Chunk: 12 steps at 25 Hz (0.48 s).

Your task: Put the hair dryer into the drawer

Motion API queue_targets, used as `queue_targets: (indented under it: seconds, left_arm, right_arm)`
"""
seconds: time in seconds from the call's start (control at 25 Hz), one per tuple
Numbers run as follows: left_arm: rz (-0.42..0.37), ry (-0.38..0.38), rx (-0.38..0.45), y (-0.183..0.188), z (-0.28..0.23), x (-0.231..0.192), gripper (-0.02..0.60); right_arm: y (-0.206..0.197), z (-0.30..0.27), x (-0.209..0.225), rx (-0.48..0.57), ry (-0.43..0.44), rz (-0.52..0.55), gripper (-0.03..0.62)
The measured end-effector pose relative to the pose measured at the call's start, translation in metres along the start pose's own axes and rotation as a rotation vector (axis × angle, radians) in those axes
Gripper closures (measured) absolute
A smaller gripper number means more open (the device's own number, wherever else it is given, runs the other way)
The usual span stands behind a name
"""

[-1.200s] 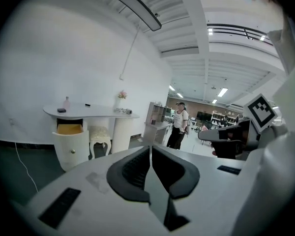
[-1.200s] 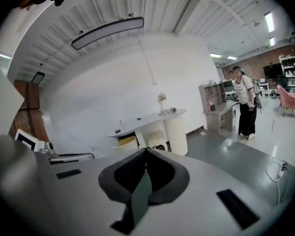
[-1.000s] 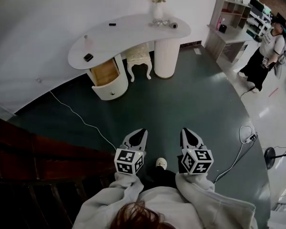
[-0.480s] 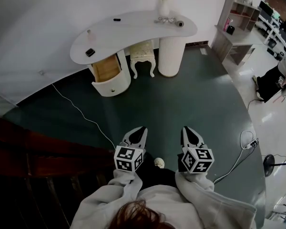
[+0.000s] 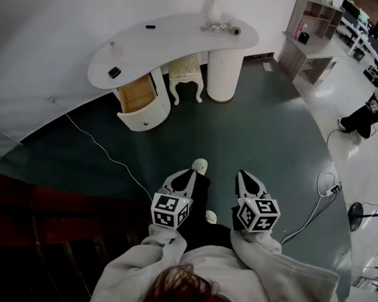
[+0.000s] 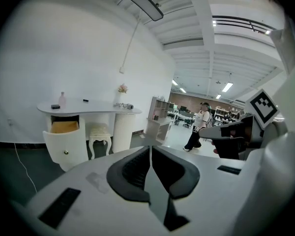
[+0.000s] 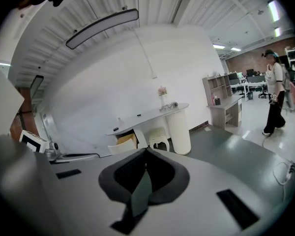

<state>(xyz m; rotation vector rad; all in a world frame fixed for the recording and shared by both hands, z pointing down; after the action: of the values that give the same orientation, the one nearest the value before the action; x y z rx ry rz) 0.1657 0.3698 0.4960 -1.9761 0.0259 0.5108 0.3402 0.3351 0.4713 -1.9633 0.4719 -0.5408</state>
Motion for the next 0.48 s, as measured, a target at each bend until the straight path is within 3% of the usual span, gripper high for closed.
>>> queue_targets:
  seconds: [0.48]
  left_arm:
    - [-0.015,-0.053,-0.022,0.058,-0.084,-0.036,0.557]
  right_arm:
    - [0.050,-0.078,0.038,0.025,-0.053,-0.026,0.545]
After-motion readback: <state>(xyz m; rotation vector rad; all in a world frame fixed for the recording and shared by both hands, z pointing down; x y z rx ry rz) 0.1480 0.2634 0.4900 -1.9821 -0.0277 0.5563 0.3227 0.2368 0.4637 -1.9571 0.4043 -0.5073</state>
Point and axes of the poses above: the fingertips, and each gripper's own axes: z backward along the fingers, x to its right, y out of its top, the point moved 3 cm from there along z, backward along the fingers, and after that the axes turned 9 degrees about z, right-handed, at the moved point
